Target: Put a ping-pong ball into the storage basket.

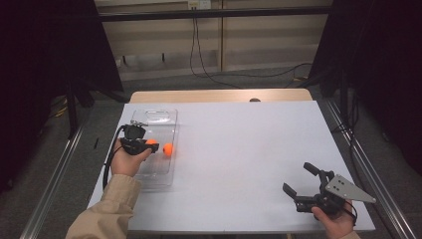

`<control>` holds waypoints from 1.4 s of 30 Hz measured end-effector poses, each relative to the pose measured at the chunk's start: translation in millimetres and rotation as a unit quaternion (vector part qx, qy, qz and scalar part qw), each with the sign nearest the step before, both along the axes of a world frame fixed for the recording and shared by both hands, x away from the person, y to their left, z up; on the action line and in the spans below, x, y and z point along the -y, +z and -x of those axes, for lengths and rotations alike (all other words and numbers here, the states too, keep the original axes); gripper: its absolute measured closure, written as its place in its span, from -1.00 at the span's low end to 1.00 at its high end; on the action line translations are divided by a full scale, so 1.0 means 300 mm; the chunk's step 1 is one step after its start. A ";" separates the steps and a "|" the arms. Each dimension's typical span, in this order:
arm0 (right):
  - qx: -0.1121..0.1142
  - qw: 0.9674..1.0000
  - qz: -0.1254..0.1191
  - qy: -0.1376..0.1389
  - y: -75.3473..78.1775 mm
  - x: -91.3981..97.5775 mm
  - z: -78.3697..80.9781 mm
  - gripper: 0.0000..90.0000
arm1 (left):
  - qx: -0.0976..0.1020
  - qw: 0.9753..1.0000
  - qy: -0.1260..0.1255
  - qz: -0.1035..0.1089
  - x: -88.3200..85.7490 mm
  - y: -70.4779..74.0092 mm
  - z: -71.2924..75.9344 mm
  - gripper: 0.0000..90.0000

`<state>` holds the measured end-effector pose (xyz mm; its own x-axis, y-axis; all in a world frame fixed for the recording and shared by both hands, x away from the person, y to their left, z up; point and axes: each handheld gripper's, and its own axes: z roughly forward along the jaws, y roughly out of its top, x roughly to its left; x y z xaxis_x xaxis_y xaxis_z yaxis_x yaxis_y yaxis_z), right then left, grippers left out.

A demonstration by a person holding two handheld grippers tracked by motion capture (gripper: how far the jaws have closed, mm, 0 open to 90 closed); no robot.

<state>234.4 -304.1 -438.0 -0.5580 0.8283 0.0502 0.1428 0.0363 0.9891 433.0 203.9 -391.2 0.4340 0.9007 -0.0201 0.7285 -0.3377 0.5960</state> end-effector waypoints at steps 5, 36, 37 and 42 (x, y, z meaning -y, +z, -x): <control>0.000 1.000 -0.001 -0.001 0.000 0.001 0.000 -0.96 | 0.004 1.000 0.003 0.002 -0.007 0.003 0.001 0.10; 0.000 1.000 0.000 -0.003 0.000 0.006 0.007 -0.96 | 0.025 0.999 0.017 0.032 -0.022 0.028 0.021 -0.70; -0.001 1.000 0.000 -0.003 0.000 0.005 0.007 -0.96 | 0.024 0.999 0.015 0.034 -0.023 0.028 0.021 -0.72; 0.000 1.000 0.002 -0.002 -0.001 0.003 0.004 -0.96 | 0.030 0.998 0.016 0.045 -0.022 0.034 0.027 -0.81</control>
<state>233.1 -304.9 -438.3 -0.5555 0.8301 0.0477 0.1436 0.0393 0.9889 425.0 210.5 -381.1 0.4073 0.9102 -0.0759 0.6998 -0.2576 0.6663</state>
